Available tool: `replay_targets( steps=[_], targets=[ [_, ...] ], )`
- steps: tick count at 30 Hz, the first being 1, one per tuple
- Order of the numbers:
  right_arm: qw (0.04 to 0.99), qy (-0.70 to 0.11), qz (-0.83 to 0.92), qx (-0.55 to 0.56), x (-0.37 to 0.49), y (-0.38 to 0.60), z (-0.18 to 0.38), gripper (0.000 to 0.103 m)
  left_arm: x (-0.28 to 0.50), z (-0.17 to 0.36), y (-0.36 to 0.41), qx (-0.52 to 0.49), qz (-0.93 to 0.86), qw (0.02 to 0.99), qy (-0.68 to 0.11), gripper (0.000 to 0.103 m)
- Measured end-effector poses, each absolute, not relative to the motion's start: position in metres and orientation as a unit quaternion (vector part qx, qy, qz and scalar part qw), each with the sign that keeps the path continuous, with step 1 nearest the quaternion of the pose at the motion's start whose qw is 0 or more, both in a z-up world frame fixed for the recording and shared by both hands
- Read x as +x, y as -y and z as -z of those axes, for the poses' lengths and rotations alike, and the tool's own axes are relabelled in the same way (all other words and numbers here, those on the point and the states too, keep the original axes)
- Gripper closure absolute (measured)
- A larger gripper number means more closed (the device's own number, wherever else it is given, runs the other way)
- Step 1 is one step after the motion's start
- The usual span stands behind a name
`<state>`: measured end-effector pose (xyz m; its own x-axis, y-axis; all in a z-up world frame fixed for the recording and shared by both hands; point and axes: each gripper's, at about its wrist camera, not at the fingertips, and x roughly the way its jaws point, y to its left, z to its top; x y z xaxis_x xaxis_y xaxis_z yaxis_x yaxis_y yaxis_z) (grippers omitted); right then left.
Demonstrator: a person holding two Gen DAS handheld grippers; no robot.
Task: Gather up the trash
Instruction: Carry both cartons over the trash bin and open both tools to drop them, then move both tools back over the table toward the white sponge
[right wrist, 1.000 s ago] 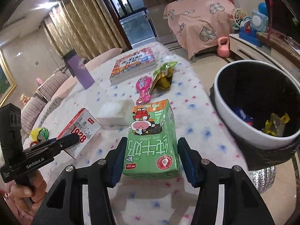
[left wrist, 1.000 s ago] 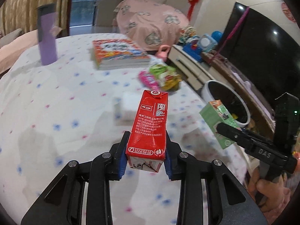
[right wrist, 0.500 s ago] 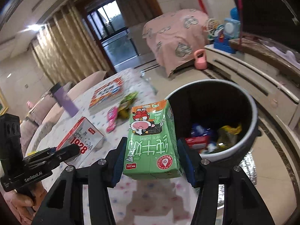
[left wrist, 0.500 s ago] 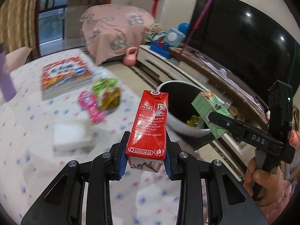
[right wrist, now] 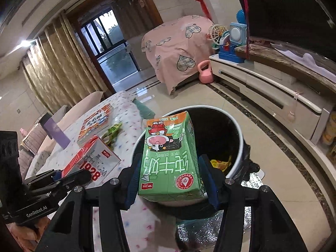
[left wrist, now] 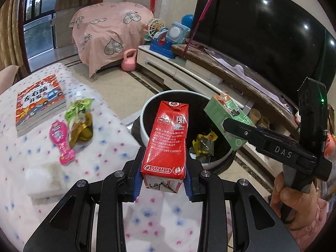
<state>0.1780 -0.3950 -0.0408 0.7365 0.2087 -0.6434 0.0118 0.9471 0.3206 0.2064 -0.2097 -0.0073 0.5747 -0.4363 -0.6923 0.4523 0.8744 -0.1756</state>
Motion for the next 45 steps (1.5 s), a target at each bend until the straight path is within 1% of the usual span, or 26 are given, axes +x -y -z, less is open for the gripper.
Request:
replay_targets(
  steps=[14, 29, 38, 39, 40, 41, 43, 45],
  targets=[
    [0.915, -0.374, -0.042, 0.149, 0.198, 0.414, 0.050, 0.049, 0.235, 0.018, 0.244, 0.036, 0.259, 0.876, -0.406, 0.072],
    [0.909, -0.391, -0.042, 0.141, 0.211, 0.413, 0.059, 0.050, 0.244, 0.025, 0.253, 0.040, 0.260, 0.871, -0.414, 0.072],
    [0.907, -0.396, -0.040, 0.136, 0.216, 0.413, 0.060, 0.052, 0.250, 0.029, 0.255, 0.035, 0.266, 0.866, -0.423, 0.071],
    [0.906, -0.398, -0.040, 0.135, 0.216, 0.414, 0.061, 0.052, 0.250, 0.030, 0.254, 0.034, 0.264, 0.866, -0.424, 0.071],
    [0.905, -0.401, -0.041, 0.135, 0.217, 0.413, 0.062, 0.052, 0.251, 0.030, 0.254, 0.034, 0.262, 0.864, -0.427, 0.061],
    [0.904, -0.403, -0.043, 0.137, 0.218, 0.413, 0.063, 0.052, 0.252, 0.030, 0.253, 0.032, 0.261, 0.865, -0.427, 0.045],
    [0.903, -0.404, -0.040, 0.140, 0.217, 0.415, 0.064, 0.050, 0.250, 0.028, 0.247, 0.027, 0.252, 0.871, -0.420, 0.032],
    [0.903, -0.402, -0.038, 0.146, 0.214, 0.416, 0.063, 0.049, 0.248, 0.026, 0.240, 0.021, 0.254, 0.872, -0.419, 0.032]
  ],
)
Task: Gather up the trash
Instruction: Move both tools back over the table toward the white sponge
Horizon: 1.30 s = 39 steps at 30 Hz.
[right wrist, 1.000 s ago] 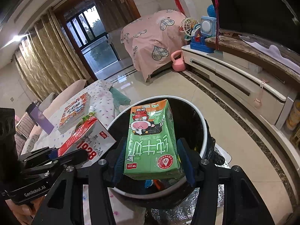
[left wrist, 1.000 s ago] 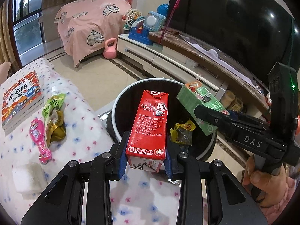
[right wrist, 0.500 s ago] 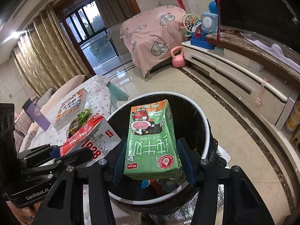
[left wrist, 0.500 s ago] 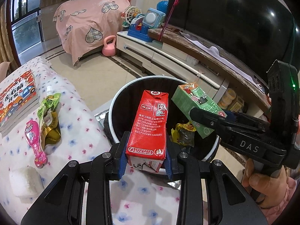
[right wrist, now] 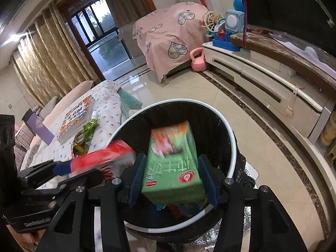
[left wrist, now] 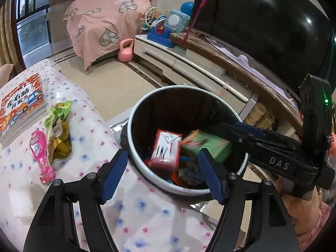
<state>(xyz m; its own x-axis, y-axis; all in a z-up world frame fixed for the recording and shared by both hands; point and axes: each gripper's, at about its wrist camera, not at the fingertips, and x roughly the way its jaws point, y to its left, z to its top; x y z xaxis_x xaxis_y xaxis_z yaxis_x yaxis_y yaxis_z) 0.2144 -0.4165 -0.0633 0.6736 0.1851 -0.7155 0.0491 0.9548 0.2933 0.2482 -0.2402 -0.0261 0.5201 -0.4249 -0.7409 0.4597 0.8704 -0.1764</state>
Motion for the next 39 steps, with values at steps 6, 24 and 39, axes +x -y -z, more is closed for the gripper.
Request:
replay_targets(
  steps=[6, 24, 39],
  targets=[
    [0.907, -0.383, -0.040, 0.168, 0.201, 0.417, 0.055, 0.030, 0.234, 0.025, 0.204, 0.003, 0.249, 0.874, -0.416, 0.032],
    [0.906, -0.372, -0.121, 0.164, 0.170, 0.321, 0.051, 0.014, 0.188, 0.049, 0.073, -0.037, 0.196, 0.882, -0.427, 0.031],
    [0.887, -0.407, -0.157, 0.152, 0.167, 0.269, 0.070, 0.014, 0.210, 0.060, 0.011, 0.020, 0.217, 0.883, -0.415, 0.026]
  ],
)
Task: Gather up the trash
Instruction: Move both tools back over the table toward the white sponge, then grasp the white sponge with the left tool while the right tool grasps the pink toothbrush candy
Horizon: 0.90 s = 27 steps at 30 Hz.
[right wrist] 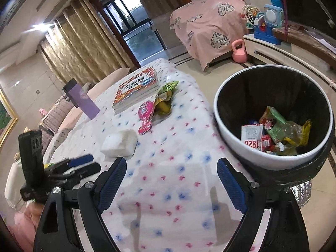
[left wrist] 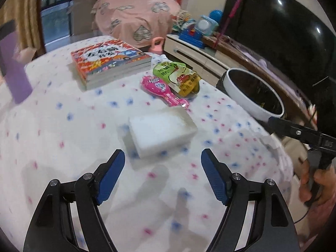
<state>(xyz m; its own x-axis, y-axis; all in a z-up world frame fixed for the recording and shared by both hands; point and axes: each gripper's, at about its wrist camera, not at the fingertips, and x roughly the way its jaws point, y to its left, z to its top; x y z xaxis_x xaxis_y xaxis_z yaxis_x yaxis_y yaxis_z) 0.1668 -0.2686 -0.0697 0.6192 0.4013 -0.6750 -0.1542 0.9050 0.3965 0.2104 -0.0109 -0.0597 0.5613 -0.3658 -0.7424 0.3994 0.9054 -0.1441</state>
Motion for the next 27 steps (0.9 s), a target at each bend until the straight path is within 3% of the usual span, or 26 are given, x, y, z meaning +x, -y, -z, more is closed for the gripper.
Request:
replay_targets(
  steps=[3, 13, 14, 20, 23, 25, 27],
  targets=[
    [0.886, -0.410, -0.161, 0.148, 0.168, 0.263, 0.071, 0.014, 0.228, 0.060, 0.014, 0.050, 0.245, 0.873, -0.419, 0.020],
    [0.885, -0.412, -0.164, 0.144, 0.181, 0.256, 0.068, 0.014, 0.256, 0.076, 0.039, 0.114, 0.290, 0.849, -0.426, 0.019],
    [0.885, -0.411, -0.164, 0.144, 0.183, 0.255, 0.067, 0.014, 0.254, 0.076, 0.040, 0.119, 0.288, 0.852, -0.421, 0.027],
    [0.887, -0.407, -0.172, 0.136, 0.197, 0.244, 0.066, 0.015, 0.232, 0.075, 0.032, 0.109, 0.249, 0.870, -0.411, 0.035],
    [0.885, -0.414, -0.181, 0.116, 0.207, 0.229, 0.069, 0.038, 0.219, 0.074, 0.012, 0.066, 0.220, 0.878, -0.421, 0.035],
    [0.880, -0.422, -0.191, 0.104, 0.214, 0.217, 0.073, 0.059, 0.209, 0.072, -0.008, 0.021, 0.190, 0.884, -0.427, 0.035],
    [0.875, -0.430, -0.203, 0.087, 0.224, 0.201, 0.077, 0.066, 0.200, 0.070, -0.027, -0.021, 0.160, 0.889, -0.429, 0.035]
  ],
)
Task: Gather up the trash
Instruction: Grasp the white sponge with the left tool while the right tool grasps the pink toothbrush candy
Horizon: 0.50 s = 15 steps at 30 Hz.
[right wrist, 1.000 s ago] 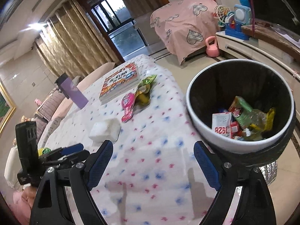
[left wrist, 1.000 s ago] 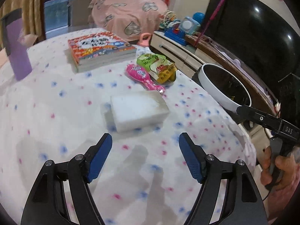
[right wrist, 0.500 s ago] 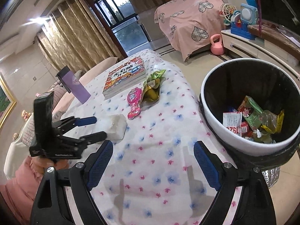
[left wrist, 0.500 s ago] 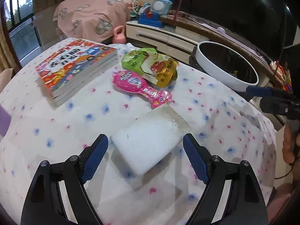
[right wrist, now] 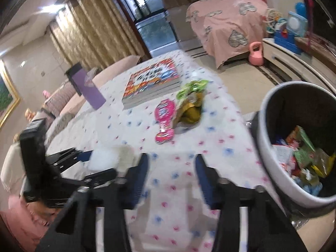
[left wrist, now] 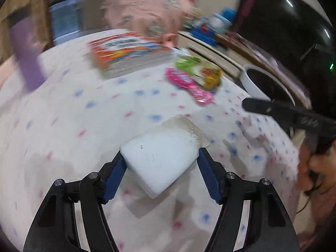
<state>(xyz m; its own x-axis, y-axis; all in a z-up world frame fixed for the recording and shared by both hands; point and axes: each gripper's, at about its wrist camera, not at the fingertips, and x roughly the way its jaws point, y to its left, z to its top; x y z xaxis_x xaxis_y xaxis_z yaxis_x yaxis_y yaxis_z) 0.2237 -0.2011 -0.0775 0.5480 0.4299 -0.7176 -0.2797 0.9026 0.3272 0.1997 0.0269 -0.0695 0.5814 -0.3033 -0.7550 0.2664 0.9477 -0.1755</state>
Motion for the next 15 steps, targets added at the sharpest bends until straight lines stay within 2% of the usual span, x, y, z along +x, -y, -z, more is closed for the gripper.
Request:
replay_targets(
  steps=[7, 12, 15],
  targets=[
    [0.867, -0.445, -0.216, 0.054, 0.263, 0.156, 0.091, 0.064, 0.184, 0.075, -0.058, -0.097, 0.109, 0.892, -0.429, 0.031],
    [0.869, -0.455, -0.196, 0.022, 0.283, 0.142, 0.100, 0.064, 0.183, 0.078, -0.059, -0.103, 0.118, 0.885, -0.438, 0.023],
    [0.868, -0.463, -0.180, 0.006, 0.292, 0.136, 0.106, 0.064, 0.181, 0.075, -0.058, -0.105, 0.131, 0.886, -0.432, 0.023]
  ],
)
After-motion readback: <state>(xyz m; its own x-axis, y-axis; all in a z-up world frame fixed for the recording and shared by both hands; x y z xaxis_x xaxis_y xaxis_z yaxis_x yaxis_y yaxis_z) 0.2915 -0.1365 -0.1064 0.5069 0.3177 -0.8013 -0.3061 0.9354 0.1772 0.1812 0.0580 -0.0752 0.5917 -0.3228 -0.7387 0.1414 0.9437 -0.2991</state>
